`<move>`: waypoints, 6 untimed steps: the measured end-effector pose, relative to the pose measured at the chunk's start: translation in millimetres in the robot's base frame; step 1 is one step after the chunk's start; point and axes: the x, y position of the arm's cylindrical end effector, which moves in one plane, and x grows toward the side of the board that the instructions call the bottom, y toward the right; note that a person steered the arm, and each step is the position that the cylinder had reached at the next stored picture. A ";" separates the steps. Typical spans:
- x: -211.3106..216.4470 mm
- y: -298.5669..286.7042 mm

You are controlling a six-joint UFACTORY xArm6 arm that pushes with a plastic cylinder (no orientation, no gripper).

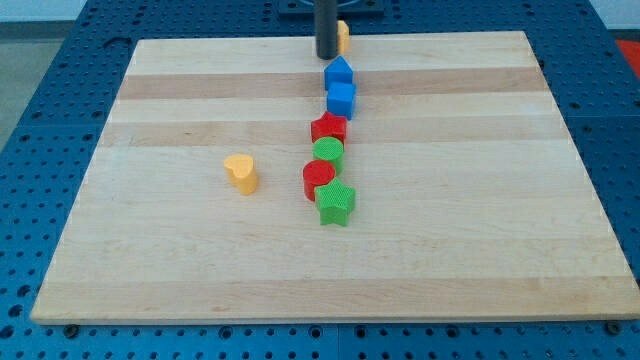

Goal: Slide the yellow hexagon left a bit

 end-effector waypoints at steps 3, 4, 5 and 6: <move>-0.4 -124.0; -30.8 -123.3; -35.6 -116.8; -35.5 -103.5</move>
